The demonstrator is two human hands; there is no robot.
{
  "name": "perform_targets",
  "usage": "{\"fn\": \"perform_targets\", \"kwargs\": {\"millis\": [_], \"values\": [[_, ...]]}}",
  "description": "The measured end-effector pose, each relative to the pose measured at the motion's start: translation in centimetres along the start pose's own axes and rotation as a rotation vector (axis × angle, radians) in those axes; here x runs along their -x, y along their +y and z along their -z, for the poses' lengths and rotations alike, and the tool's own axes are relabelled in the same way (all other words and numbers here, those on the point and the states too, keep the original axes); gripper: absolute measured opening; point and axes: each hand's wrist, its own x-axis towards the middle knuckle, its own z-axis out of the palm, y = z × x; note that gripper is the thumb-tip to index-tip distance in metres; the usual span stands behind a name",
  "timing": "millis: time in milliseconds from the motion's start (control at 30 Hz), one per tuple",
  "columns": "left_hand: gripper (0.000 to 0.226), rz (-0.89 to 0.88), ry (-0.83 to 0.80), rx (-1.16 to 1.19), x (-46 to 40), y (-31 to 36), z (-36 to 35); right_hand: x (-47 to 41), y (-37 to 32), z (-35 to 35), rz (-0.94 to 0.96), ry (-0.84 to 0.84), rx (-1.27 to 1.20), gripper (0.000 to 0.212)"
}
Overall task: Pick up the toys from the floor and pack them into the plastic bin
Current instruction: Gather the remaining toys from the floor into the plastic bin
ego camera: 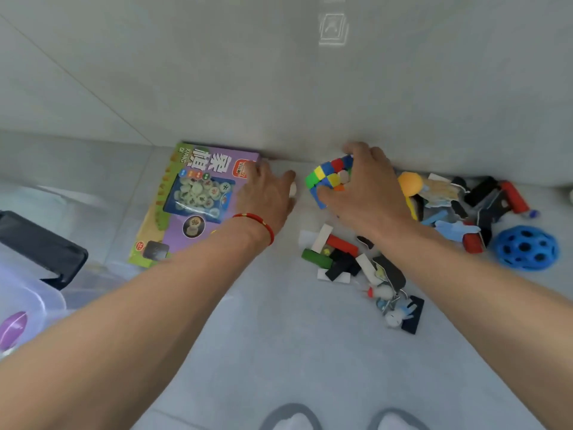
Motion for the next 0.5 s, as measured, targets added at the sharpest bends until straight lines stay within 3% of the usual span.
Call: {"fn": "perform_targets", "kwargs": {"millis": [100, 200, 300, 400, 500], "values": [[0.038, 0.004, 0.008, 0.058, 0.4, 0.4, -1.2, 3.2, 0.0, 2.0, -0.488, -0.069, -0.64, 0.035], [0.035, 0.085, -0.014, 0.227, 2.4, 1.1, -1.1, 6.0, 0.3, 3.5, -0.686, -0.162, -1.082, 0.013], [0.035, 0.226, -0.081, 0.572, 7.0, 2.1, 0.8, 8.5, -0.5, 5.3, -0.783, -0.184, -1.161, 0.011], [0.027, 0.434, -0.265, 1.143, 14.4, 2.9, 5.1, 10.6, -2.8, 8.4, -0.87, -0.272, -1.148, 0.024], [0.024, 0.61, -0.457, 1.63, 22.0, 1.8, 10.8, 12.1, -6.7, 12.0, -0.795, -0.425, -1.111, 0.031]]}}
